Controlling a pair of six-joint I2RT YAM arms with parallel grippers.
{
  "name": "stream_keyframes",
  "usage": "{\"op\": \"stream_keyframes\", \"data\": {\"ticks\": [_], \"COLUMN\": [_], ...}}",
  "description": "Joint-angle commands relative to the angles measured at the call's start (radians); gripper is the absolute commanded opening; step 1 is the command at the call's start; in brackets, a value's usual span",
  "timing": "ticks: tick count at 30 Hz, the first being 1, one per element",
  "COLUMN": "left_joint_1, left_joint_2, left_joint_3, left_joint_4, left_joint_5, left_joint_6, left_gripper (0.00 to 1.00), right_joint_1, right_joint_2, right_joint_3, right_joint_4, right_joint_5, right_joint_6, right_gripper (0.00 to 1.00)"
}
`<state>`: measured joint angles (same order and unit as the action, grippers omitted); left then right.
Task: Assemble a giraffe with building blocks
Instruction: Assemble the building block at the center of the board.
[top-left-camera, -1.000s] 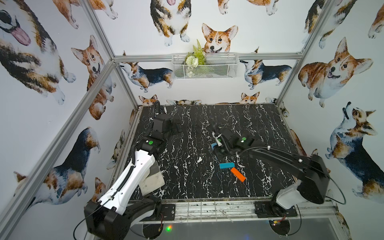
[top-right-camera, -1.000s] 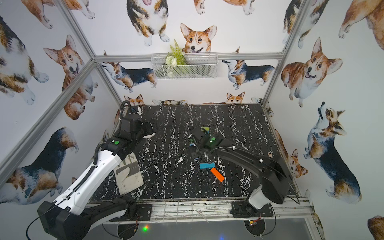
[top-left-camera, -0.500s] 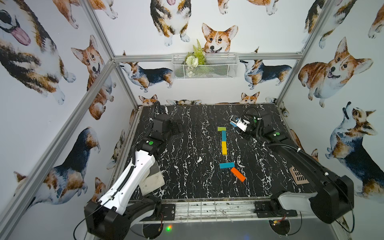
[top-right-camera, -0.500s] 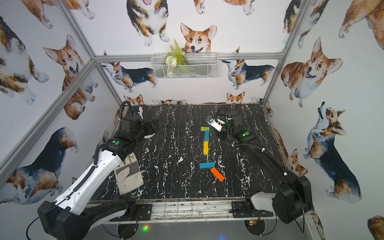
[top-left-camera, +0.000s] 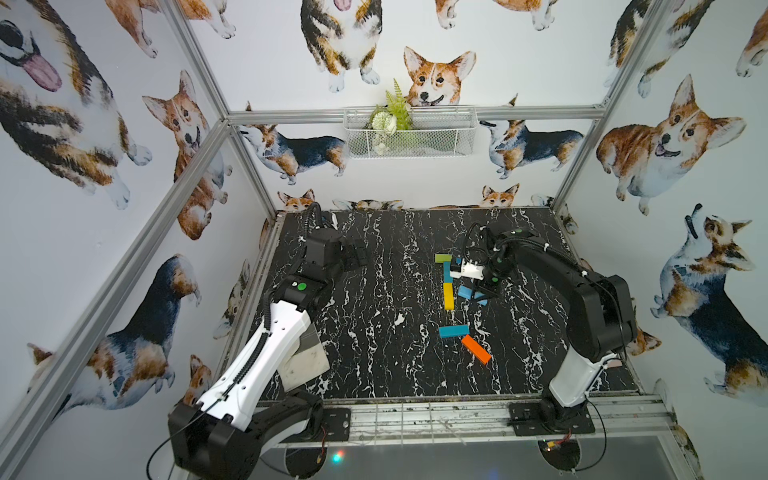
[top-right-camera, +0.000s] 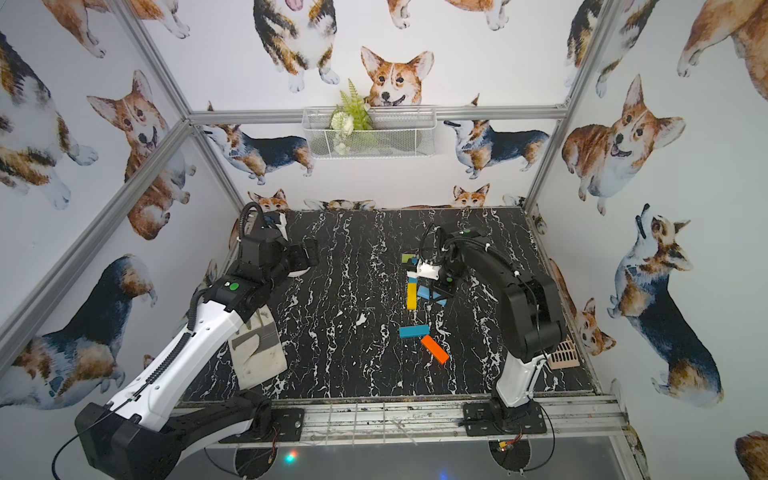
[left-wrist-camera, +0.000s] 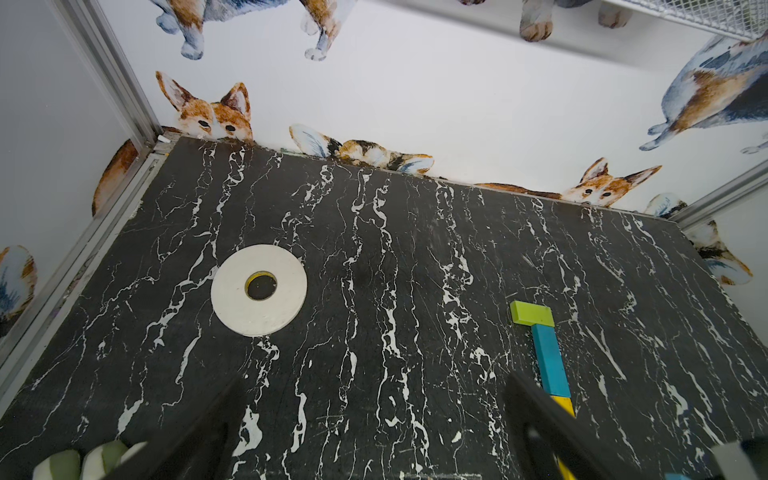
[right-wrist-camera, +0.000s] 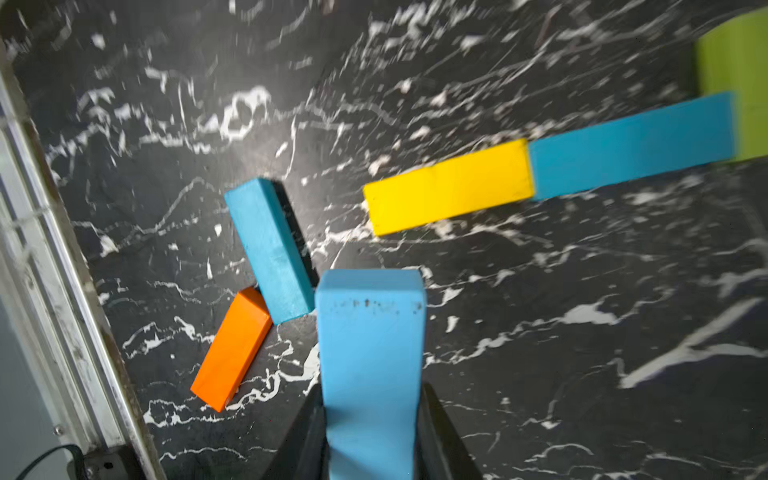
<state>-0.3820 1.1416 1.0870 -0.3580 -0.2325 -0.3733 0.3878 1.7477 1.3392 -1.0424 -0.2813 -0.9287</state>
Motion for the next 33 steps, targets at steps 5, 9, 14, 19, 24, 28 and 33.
{"op": "stream_keyframes", "data": {"ticks": [5, 9, 14, 19, 24, 28, 33], "left_joint_1": [0.001, 0.002, 0.002, 0.002, 0.002, 0.002, 0.002], "left_joint_2": [0.000, -0.002, 0.001, 0.003, 0.004, 0.006, 0.004], "left_joint_3": [0.007, 0.005, 0.005, 0.004, 0.005, 0.004, 0.005], "left_joint_4": [0.027, 0.027, 0.028, 0.030, 0.030, 0.030, 0.030], "left_joint_5": [0.030, 0.026, 0.029, 0.025, 0.025, 0.025, 0.025], "left_joint_6": [-0.010, -0.009, -0.007, -0.004, -0.003, -0.003, -0.003], "left_gripper": [1.00, 1.00, 1.00, 1.00, 1.00, 1.00, 1.00], "right_joint_1": [0.048, 0.052, 0.063, 0.072, 0.075, 0.077, 0.082], "right_joint_2": [0.018, 0.038, 0.074, 0.112, 0.136, 0.126, 0.120], "right_joint_3": [-0.159, -0.186, -0.181, -0.150, -0.121, -0.129, -0.133], "right_joint_4": [0.215, 0.320, 0.400, 0.389, 0.360, 0.350, 0.352], "right_joint_5": [0.311, 0.318, 0.339, 0.299, 0.273, 0.235, 0.209], "right_joint_6": [-0.144, -0.145, -0.162, -0.194, -0.198, -0.213, -0.198], "right_gripper": [0.06, 0.09, 0.10, 0.15, 0.19, 0.26, 0.46]}}
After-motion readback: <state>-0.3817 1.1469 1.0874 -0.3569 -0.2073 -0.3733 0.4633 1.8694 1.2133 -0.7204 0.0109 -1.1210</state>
